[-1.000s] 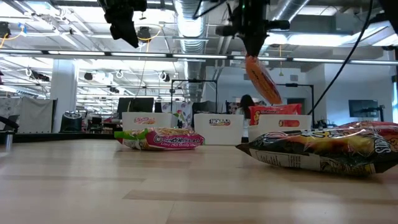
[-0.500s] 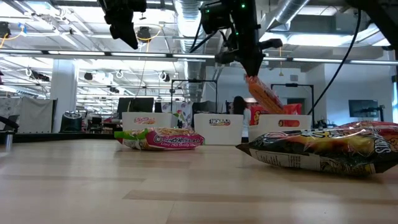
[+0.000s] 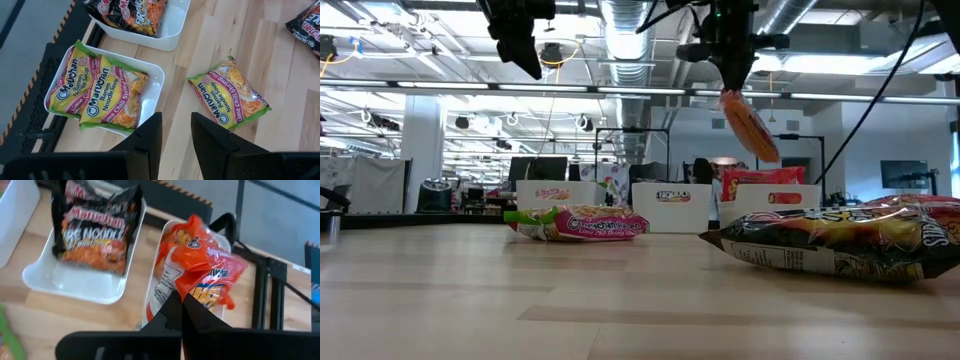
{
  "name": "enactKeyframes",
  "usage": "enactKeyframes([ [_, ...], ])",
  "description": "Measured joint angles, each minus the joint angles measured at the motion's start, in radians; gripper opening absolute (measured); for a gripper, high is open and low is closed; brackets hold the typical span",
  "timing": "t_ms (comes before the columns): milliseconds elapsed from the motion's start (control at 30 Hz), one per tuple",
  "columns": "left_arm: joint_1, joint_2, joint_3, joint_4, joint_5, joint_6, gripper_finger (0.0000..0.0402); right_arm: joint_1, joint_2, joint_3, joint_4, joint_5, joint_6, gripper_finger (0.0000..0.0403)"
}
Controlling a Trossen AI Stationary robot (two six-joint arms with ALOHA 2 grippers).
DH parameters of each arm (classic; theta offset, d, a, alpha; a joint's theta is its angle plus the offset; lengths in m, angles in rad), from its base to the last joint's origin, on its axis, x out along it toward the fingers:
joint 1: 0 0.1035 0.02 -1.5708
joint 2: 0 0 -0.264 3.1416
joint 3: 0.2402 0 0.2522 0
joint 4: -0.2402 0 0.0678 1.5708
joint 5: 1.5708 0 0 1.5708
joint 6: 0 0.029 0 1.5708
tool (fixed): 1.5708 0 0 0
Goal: Sort Maruchan noodles
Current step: Put the orange noodle pack into the right white bin
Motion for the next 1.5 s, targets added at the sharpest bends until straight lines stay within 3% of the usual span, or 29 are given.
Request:
enactKeyframes([
  [200, 0.0, 0.0, 0.0, 0.0, -0.001, -0.009, 0.009, 0.026, -0.121, -0.235, -0.008, 0.0, 0.105, 0.0005],
  [333, 0.0, 0.0, 0.0, 0.001, 0.0, -0.014, 0.009, 0.046, -0.188, -0.317, -0.005, 0.022, 0.204, 0.0005],
  [567, 0.0, 0.0, 0.0, 0.001, 0.0, -0.033, 0.009, 0.022, -0.194, -0.326, 0.005, 0.075, 0.213, 0.0005],
  [1167, 0.0, 0.0, 0.0, 0.001, 0.0, -0.052, 0.009, -0.102, -0.054, -0.327, 0.124, 0.051, 0.087, 0.0008],
  [1500, 0.0, 0.0, 0.0, 0.0, 0.0, -0.052, 0.009, -0.173, -0.055, -0.327, 0.167, 0.026, -0.004, 0.0074],
])
